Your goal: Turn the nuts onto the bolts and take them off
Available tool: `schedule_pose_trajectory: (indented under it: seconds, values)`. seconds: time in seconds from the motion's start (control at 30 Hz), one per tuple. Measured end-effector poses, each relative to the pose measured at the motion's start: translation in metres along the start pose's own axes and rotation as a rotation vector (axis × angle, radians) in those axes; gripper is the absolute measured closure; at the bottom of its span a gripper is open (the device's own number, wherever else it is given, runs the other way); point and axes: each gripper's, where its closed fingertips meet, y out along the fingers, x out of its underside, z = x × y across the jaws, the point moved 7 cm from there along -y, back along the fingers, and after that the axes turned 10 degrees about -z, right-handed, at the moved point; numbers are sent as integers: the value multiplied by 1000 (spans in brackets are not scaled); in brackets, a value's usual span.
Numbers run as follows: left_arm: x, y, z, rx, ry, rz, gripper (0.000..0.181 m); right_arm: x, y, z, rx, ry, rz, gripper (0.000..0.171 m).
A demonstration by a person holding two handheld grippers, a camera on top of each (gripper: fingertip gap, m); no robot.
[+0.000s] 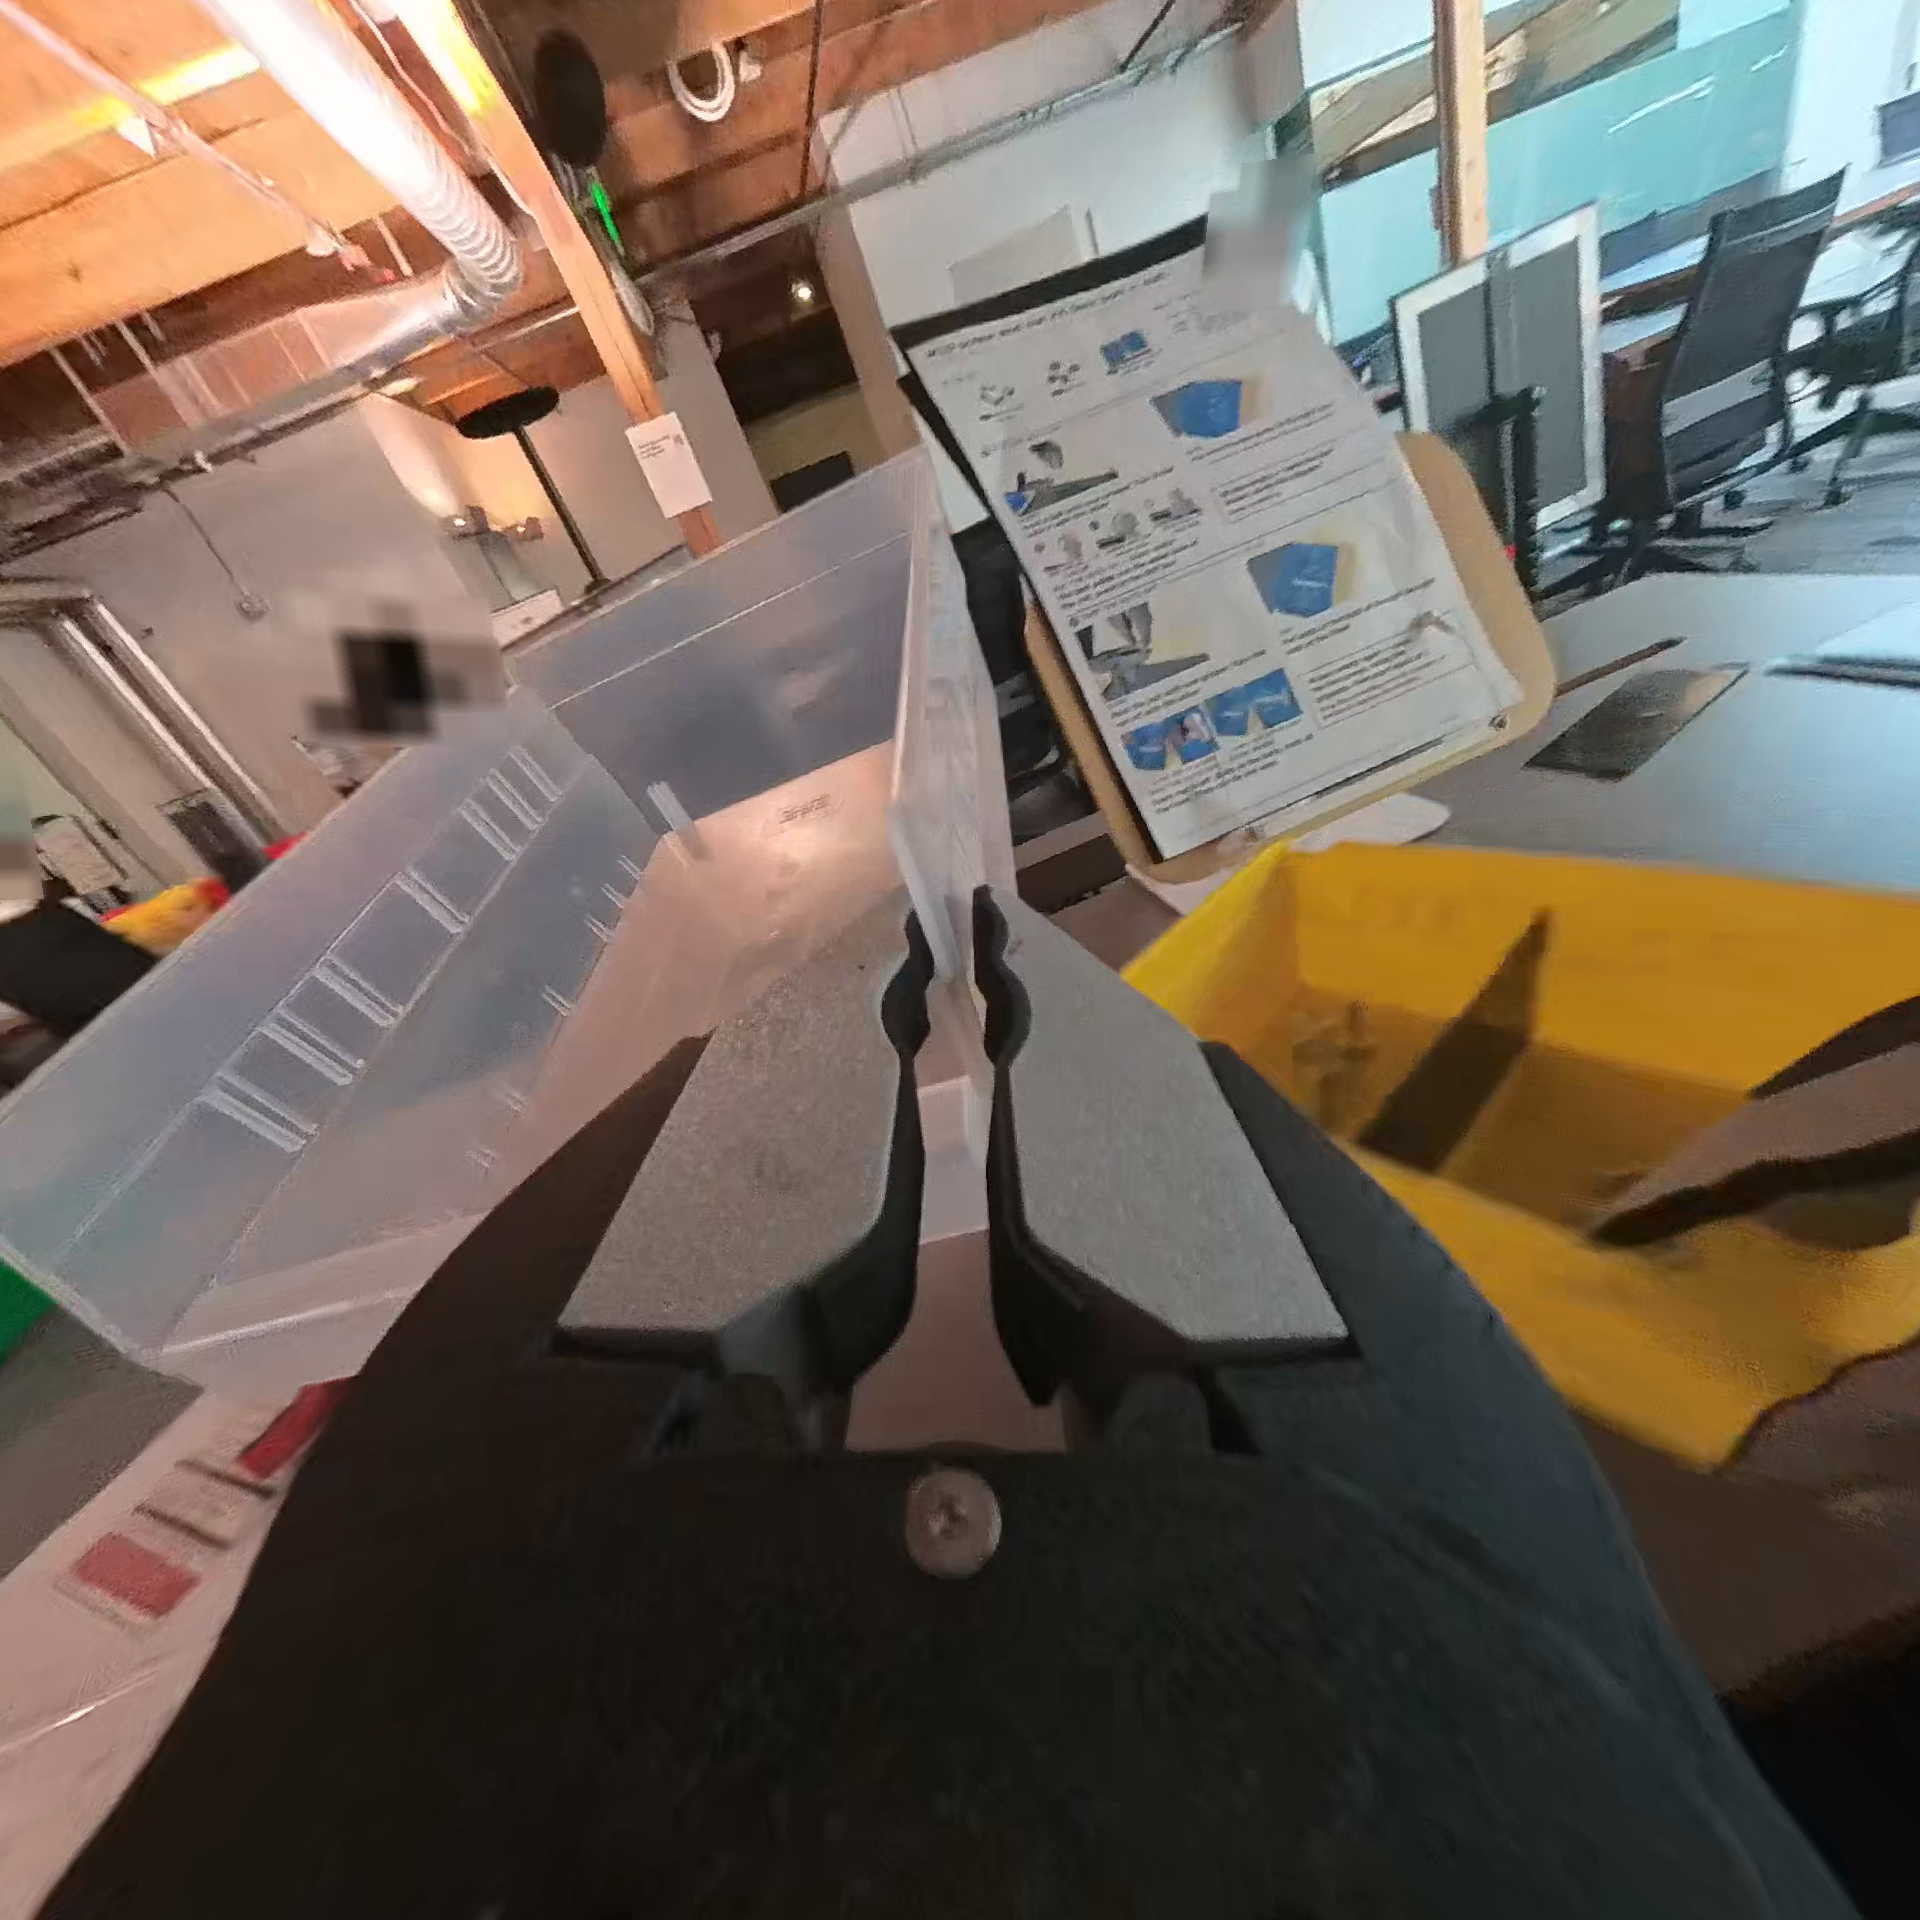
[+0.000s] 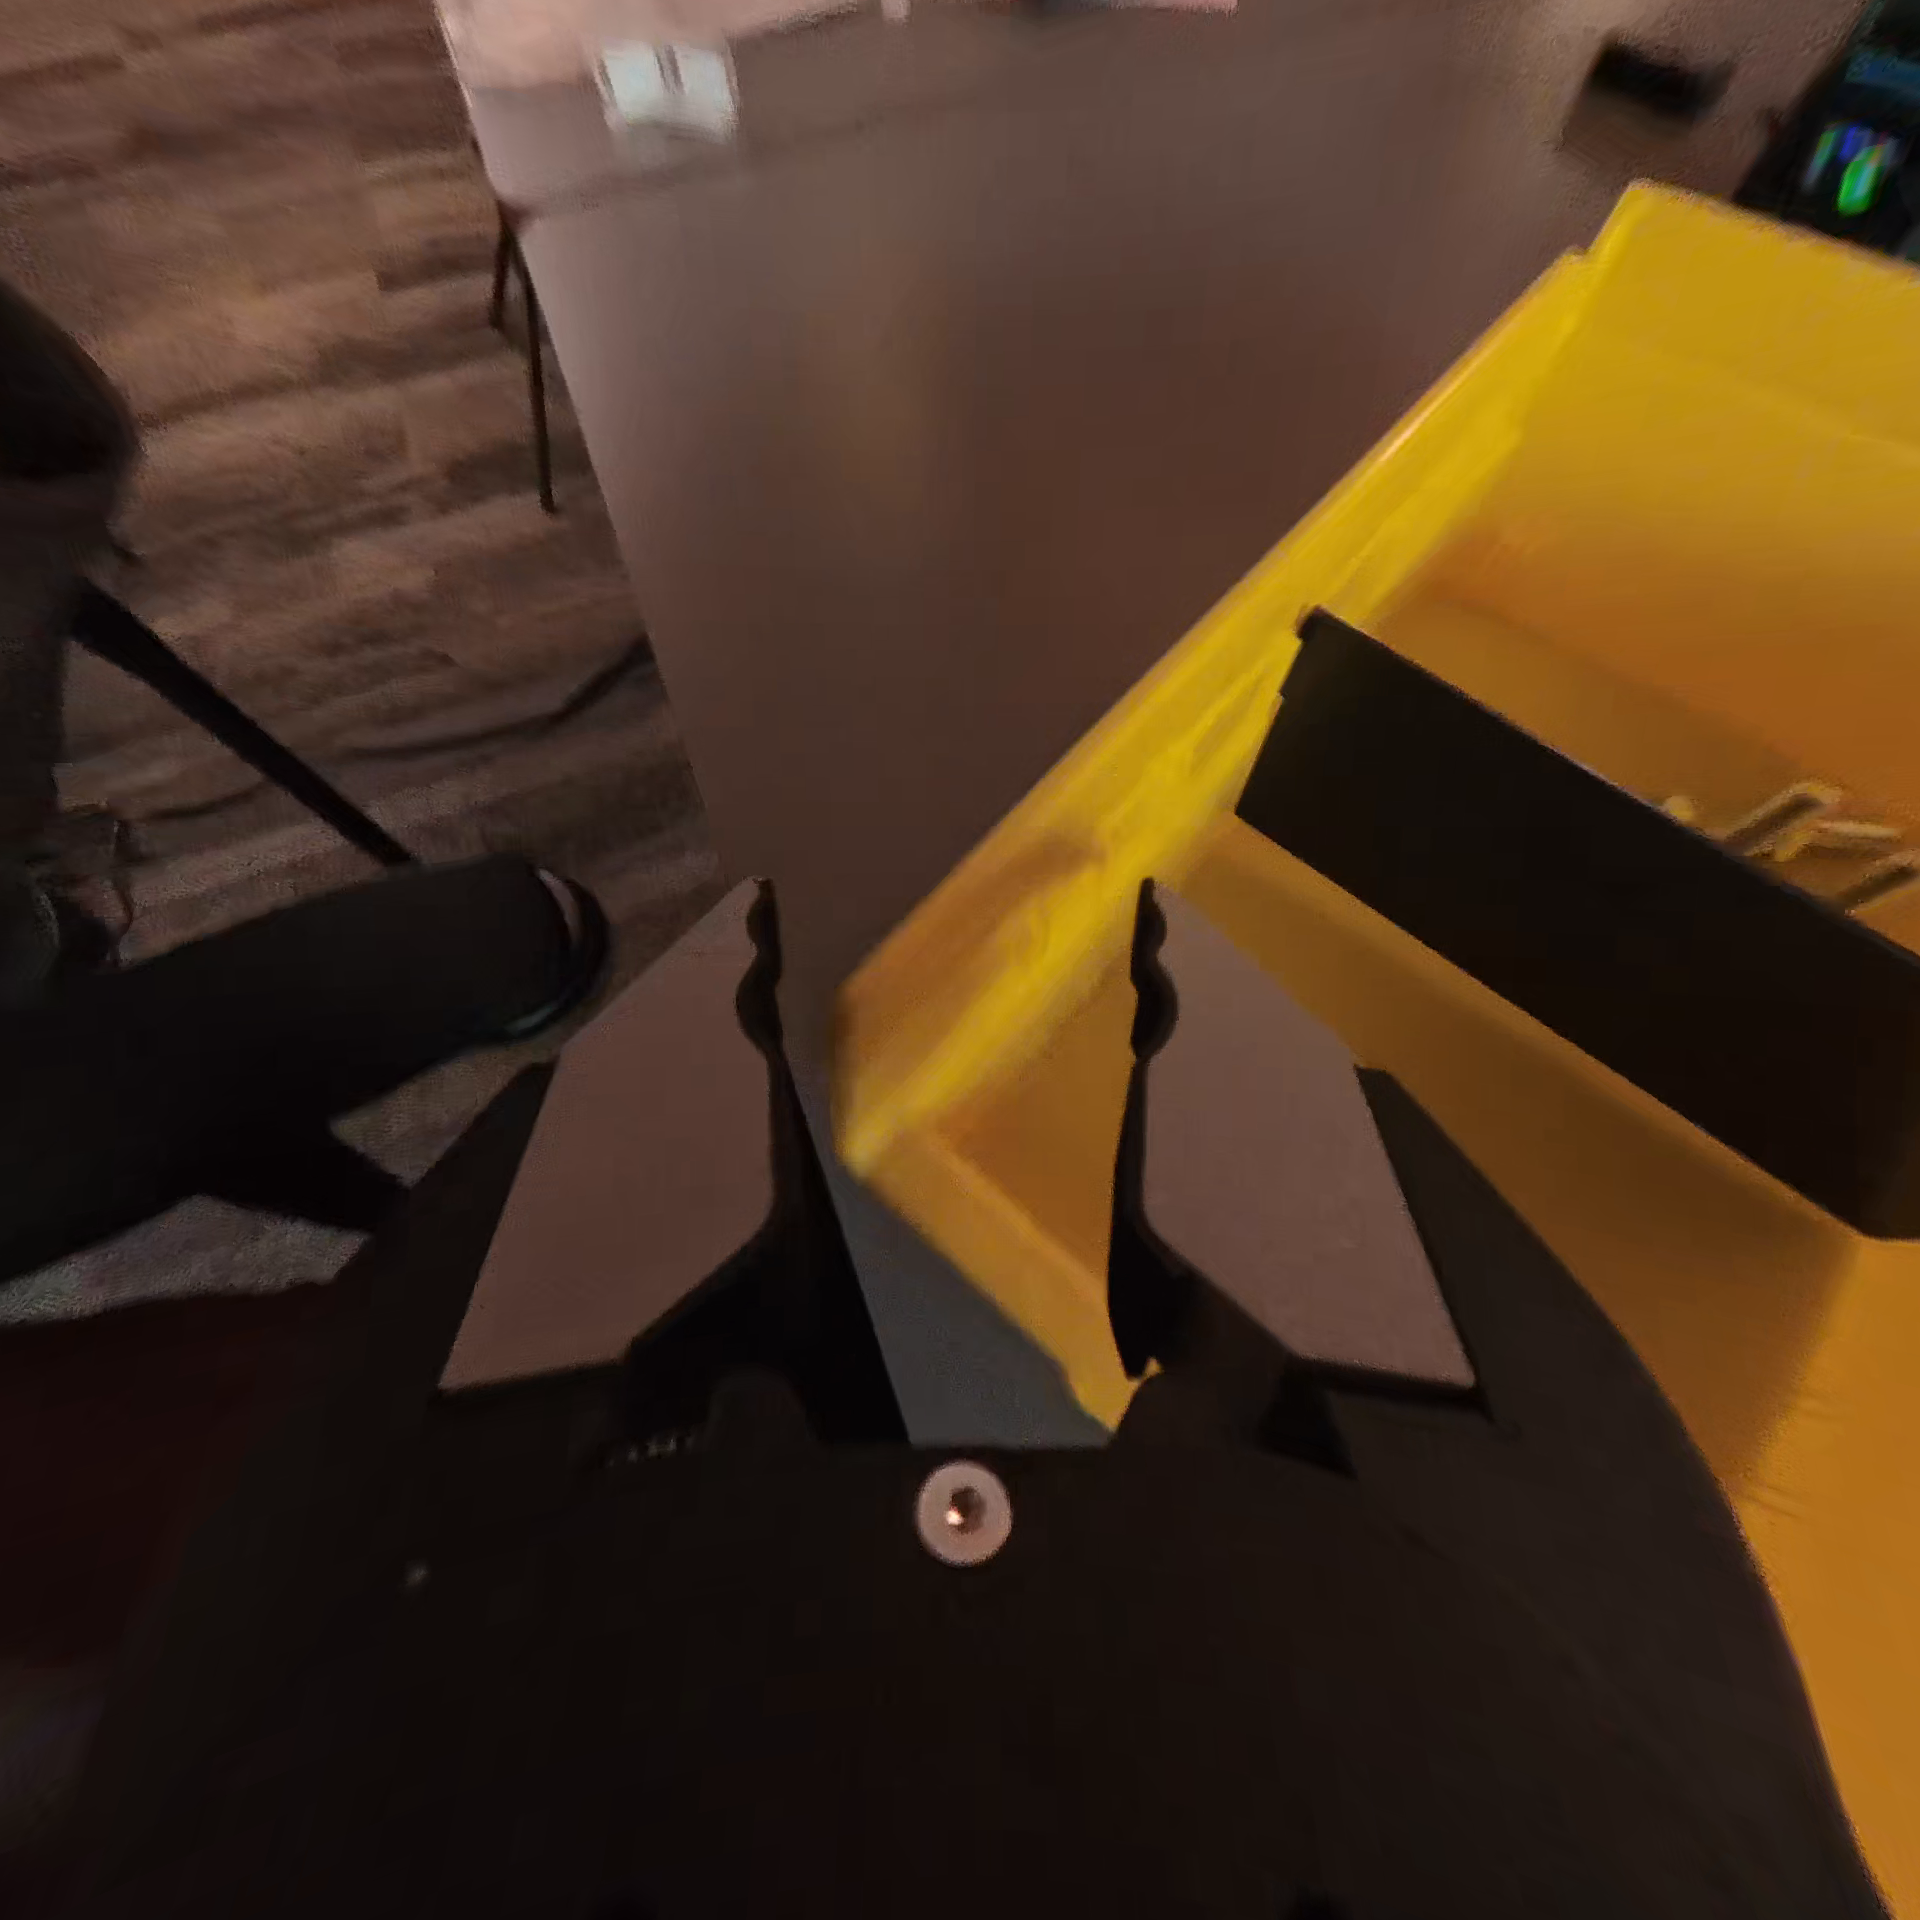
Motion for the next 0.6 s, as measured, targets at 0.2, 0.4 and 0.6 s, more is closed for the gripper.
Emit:
schedule_pose_trajectory:
  seconds: [0.2, 0.4, 0.6]
  values:
    - [-14, 3, 19, 140, -21, 37, 179, -21, -59, -2, 66, -34, 117, 101]
    - [-36, 17, 84, 270, 54, 107, 178, 24, -145, 99, 681, 73, 210, 94]
    - [-44, 38, 174, 419, 159, 114, 176, 77, -188, 159, 793, 269, 226, 91]
